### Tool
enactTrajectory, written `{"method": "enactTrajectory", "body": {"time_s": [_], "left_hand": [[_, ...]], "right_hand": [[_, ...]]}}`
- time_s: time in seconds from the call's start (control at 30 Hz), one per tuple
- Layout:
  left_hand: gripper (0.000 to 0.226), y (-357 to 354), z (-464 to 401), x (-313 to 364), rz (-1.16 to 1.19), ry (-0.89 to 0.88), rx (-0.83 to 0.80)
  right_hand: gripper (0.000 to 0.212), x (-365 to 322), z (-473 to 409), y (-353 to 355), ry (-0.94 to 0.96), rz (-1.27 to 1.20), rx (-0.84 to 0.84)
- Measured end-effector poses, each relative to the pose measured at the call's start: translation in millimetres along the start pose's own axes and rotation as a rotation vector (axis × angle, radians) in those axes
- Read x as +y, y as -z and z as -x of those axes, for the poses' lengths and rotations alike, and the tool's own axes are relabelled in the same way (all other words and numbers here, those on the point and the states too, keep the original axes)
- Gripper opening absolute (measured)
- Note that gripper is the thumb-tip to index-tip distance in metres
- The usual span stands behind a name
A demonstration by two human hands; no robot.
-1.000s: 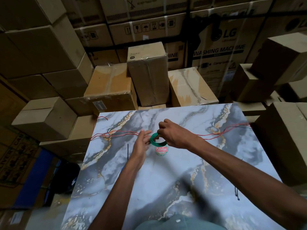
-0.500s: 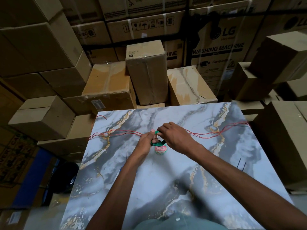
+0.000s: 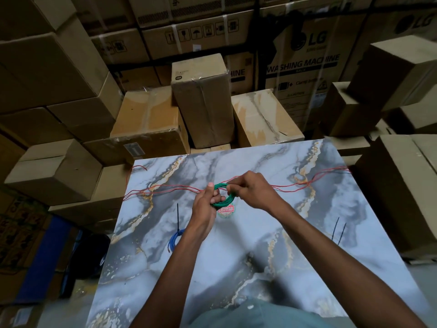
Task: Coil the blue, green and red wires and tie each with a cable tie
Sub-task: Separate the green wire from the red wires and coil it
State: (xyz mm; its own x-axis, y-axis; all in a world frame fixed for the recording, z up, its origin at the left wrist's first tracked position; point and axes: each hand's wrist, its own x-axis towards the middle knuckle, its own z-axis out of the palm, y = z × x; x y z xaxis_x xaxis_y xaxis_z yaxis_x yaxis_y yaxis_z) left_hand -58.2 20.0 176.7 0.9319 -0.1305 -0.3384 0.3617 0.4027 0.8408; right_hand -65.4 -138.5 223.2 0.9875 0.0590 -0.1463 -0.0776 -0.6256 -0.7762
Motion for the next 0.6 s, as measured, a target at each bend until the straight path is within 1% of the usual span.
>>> {"method": "enactTrajectory", "body": {"time_s": [0.1, 0.2, 0.33, 0.4, 0.53, 0.6], "left_hand": [[0.037, -3.7, 0.3, 3.0, 0.11, 0.078, -0.013], [0.042, -7.0, 4.2, 4.9, 0.169, 0.136, -0.021], [0.043, -14.0, 10.6, 4.3, 0.258, 0.152, 0.011], [0.042, -16.0, 10.2, 1.6, 0.267, 0.153, 0.035], [0.043, -16.5, 4.5, -2.4, 0.225, 0.168, 0.08], [0.042, -18.6, 2.9, -5.8, 0.21, 0.164, 0.082]], "right_hand": [[0.019, -0.9, 0.4, 0.3, -0.019, -0.093, 0.063], [0.018, -0.6, 0.2, -0.4, -0.011, -0.109, 0.105], [0.02, 4.3, 0.7, -8.1, 0.003, -0.145, 0.167], [0.02, 8.3, 1.7, -12.9, -0.002, -0.186, 0.192], [0.026, 18.9, 3.5, -19.6, 0.011, -0.285, 0.129], [0.021, 26.6, 2.4, -23.0, -0.026, -0.382, 0.098]]}}
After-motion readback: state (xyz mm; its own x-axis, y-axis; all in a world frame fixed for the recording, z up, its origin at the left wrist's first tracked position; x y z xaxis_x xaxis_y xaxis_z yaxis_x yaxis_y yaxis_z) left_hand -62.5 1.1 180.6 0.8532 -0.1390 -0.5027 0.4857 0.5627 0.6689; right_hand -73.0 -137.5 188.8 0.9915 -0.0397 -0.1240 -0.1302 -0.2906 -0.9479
